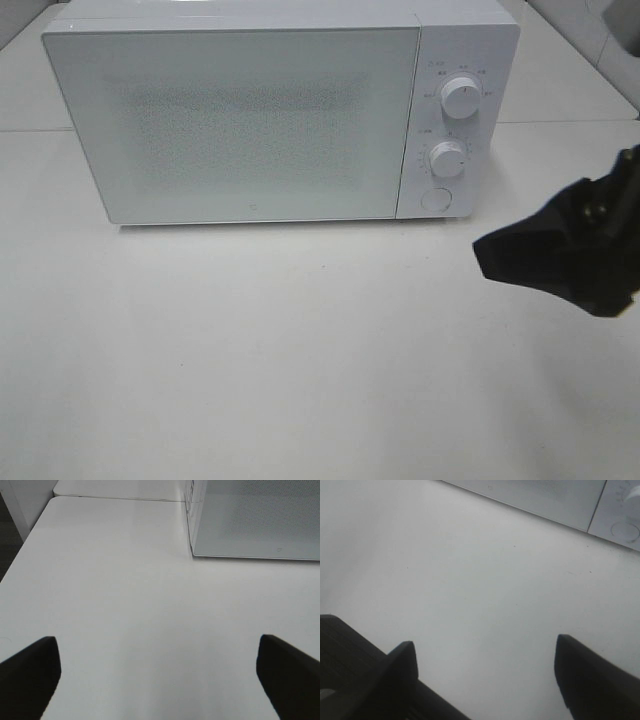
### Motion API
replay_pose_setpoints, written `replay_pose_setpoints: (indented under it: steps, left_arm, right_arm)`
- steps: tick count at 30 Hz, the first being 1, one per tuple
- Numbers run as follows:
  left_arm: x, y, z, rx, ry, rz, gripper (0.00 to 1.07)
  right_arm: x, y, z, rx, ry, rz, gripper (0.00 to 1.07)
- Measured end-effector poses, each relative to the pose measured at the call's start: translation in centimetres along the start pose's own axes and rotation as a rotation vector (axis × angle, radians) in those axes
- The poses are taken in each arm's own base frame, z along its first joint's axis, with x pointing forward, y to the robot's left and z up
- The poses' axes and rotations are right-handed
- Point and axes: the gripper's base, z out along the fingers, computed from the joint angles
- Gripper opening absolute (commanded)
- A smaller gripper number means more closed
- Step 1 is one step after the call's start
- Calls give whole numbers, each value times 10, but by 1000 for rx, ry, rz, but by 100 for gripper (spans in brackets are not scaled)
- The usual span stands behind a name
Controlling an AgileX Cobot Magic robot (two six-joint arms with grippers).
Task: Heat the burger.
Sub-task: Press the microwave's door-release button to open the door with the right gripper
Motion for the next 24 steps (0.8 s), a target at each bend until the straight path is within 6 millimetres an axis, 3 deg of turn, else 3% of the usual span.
replay_pose_setpoints:
  steps: [12,24]
  left_arm:
    - [0,0,0,0,0,0,102]
    - [0,0,0,0,0,0,102]
  right_arm:
    - [27,-3,-71,60,-93,-12,74]
    - [52,-13,-113,231,-210,132,74]
